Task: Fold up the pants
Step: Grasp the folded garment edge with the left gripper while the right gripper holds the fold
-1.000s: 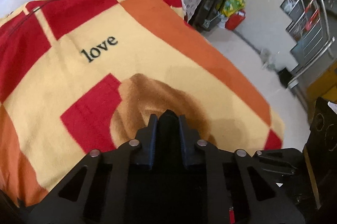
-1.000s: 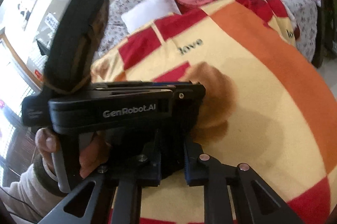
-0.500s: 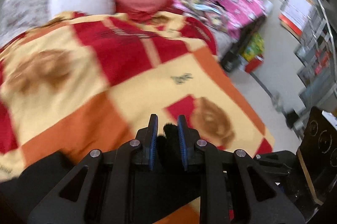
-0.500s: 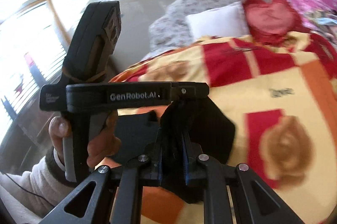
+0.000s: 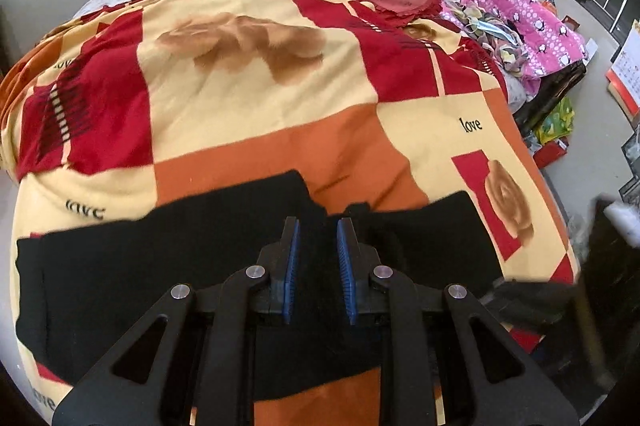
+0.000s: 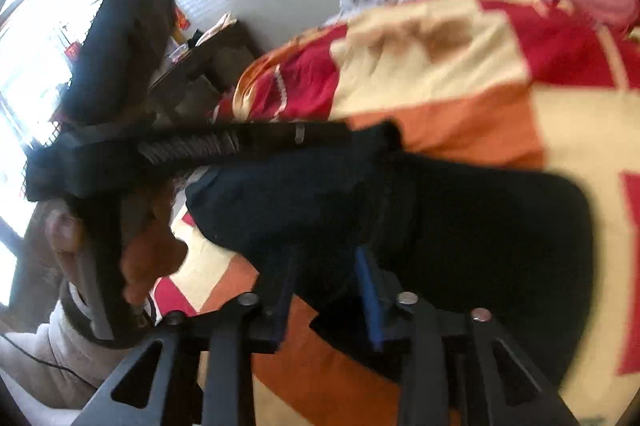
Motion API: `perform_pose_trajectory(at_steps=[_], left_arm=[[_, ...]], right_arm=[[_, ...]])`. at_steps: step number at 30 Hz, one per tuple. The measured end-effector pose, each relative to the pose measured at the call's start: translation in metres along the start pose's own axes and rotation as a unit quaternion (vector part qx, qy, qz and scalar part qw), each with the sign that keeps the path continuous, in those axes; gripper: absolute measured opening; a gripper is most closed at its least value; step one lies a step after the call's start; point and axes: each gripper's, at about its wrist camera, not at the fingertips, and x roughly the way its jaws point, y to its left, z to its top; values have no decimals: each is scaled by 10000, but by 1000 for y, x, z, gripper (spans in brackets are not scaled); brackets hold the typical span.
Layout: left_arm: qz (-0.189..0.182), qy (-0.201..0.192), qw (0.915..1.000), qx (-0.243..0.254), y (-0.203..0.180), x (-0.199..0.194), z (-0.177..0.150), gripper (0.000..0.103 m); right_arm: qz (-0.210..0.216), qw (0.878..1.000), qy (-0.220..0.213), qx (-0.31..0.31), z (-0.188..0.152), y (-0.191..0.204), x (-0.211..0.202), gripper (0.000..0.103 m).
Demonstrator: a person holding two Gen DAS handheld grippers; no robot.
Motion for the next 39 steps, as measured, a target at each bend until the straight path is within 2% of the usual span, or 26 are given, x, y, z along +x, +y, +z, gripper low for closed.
perform_pose_trajectory(at_steps=[5, 7, 9, 11, 15, 17, 23, 25, 27, 30, 33, 37, 39], left_arm=[[-44, 39, 10000, -13, -15, 5, -7, 18], [42, 106, 9999, -8, -23, 10, -11, 18], [57, 176, 9998, 35, -29, 15, -16, 18], [-26, 309, 9995, 6, -34, 20, -22, 20], [-109, 482, 9988, -60, -42, 33, -30, 44], [-118, 517, 9985, -128, -43, 39, -32, 52], [-160, 445, 9986, -228, -50, 50, -30, 57], [-127, 414, 9990, -126, -54, 51, -29, 53], [-255, 435, 9987, -96, -54, 51, -28, 18], [-331, 394, 9985, -167, -48, 44, -24, 14], [-265, 195, 9994, -144, -41, 27, -21, 14], [151, -140, 9996, -168, -24, 4, -20, 14], [207, -126, 9993, -274, -13, 2, -20, 14]], right_arm=[[-756, 9958, -466, 209, 4, -29, -47, 31], [-1284, 9907, -372, 258, 4, -44, -51, 31], [-1498, 9881, -258, 250, 6, -51, -43, 31], [-1578, 9867, -183, 349, 5, -62, -39, 31], [-1732, 9843, -70, 323, 6, -73, -25, 31], [-1760, 9840, -34, 294, 7, -74, -17, 31], [-1553, 9866, -99, 490, 6, -83, -17, 31], [-1484, 9870, -179, 595, 6, -85, -23, 31], [-1470, 9868, -244, 638, 6, -84, -28, 31], [-1494, 9868, -291, 554, 8, -77, -32, 31], [-1461, 9880, -316, 397, 11, -66, -34, 31], [-1472, 9886, -282, 144, 19, -51, -27, 31], [-1435, 9894, -233, 47, 23, -46, -18, 31]])
